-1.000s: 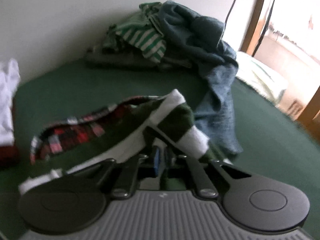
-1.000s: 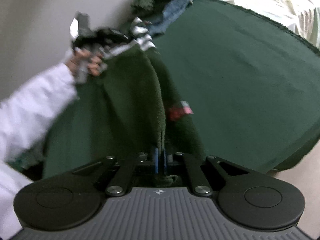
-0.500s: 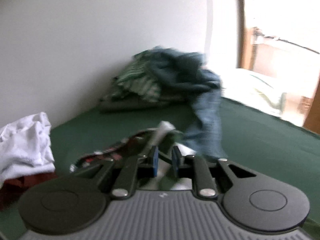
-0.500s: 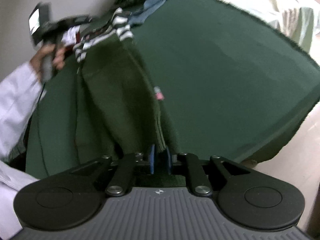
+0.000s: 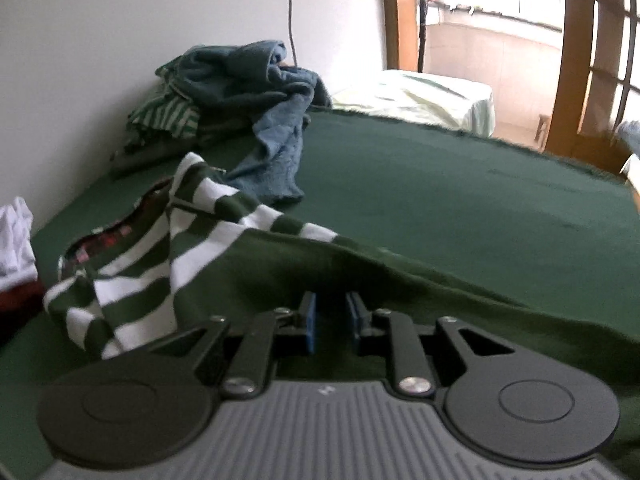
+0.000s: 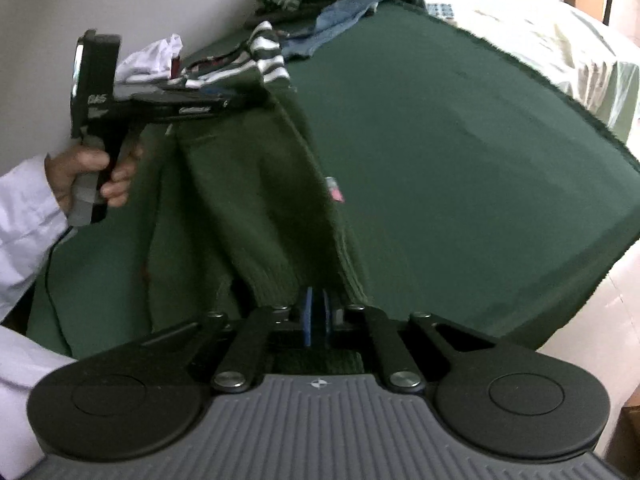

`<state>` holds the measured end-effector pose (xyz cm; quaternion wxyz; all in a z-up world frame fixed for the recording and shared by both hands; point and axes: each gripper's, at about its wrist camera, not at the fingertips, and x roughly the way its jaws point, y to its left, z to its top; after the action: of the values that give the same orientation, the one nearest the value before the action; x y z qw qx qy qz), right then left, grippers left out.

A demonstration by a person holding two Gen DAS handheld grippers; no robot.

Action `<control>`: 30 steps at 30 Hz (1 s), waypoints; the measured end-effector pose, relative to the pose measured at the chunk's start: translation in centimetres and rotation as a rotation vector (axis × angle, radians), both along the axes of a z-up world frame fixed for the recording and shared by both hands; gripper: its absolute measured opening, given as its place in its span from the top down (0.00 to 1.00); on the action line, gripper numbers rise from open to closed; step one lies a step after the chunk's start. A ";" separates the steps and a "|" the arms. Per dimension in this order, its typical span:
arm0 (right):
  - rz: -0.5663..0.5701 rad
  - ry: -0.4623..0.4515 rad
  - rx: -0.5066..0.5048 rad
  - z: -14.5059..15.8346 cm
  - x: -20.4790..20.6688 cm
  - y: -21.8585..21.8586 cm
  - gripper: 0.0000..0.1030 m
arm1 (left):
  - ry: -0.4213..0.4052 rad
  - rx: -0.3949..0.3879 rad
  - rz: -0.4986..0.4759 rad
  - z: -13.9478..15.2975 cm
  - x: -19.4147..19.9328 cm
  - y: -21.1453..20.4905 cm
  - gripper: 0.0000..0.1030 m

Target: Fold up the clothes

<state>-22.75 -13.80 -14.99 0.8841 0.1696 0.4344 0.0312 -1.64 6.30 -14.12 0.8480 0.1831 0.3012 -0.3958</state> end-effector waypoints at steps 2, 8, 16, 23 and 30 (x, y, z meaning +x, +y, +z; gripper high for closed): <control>-0.009 -0.028 0.027 0.1 0.1 -0.1 0.87 | 0.020 -0.033 -0.022 0.6 -1.6 0.7 0.77; 0.075 0.000 0.047 -1.2 2.5 0.0 0.86 | 0.061 0.003 -0.042 -1.2 -6.0 0.8 0.71; 0.336 -0.015 0.079 -1.1 8.7 -0.5 0.87 | 0.175 -0.075 0.060 -0.2 -8.1 1.4 0.74; 0.618 -0.041 0.076 -1.9 11.0 -1.5 0.95 | 0.275 -0.139 0.243 0.3 -10.3 1.4 0.70; 0.790 -0.079 0.112 -2.7 11.1 -1.4 0.96 | 0.341 -0.171 0.450 -0.6 -15.2 1.4 0.62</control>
<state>-11.67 -15.15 -17.69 0.8094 0.0359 0.4293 0.3990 -16.81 7.73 -14.69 0.8639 -0.0294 0.4380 -0.2470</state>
